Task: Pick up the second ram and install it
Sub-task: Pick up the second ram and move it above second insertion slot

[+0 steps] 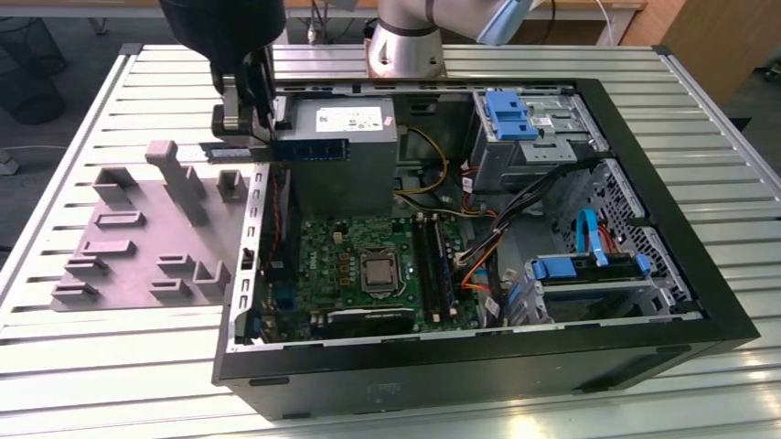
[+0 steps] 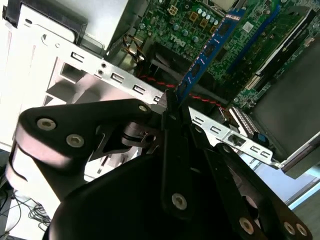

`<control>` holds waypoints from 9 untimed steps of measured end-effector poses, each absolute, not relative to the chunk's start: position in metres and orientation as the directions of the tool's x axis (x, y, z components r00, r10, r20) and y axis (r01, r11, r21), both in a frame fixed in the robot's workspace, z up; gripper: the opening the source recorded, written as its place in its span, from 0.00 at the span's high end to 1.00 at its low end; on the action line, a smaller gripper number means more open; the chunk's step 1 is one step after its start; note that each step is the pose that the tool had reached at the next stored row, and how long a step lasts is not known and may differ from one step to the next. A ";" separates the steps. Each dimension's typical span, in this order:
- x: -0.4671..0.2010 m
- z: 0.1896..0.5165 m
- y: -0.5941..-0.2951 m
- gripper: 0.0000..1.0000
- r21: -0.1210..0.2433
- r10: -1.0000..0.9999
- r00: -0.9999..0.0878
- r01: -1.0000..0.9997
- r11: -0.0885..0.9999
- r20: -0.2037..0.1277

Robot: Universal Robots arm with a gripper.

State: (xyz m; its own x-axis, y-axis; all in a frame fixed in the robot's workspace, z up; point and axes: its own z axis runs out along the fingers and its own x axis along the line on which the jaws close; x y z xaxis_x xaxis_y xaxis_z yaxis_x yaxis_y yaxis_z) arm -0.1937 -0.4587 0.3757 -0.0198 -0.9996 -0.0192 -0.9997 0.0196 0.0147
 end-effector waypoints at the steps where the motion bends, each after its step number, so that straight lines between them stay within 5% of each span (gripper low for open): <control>1: -0.193 0.376 -0.459 0.86 0.015 -1.000 -0.020 -1.000 0.020 -0.019; 9: -0.188 0.376 -0.459 0.86 0.015 -1.000 -0.020 -1.000 0.020 -0.019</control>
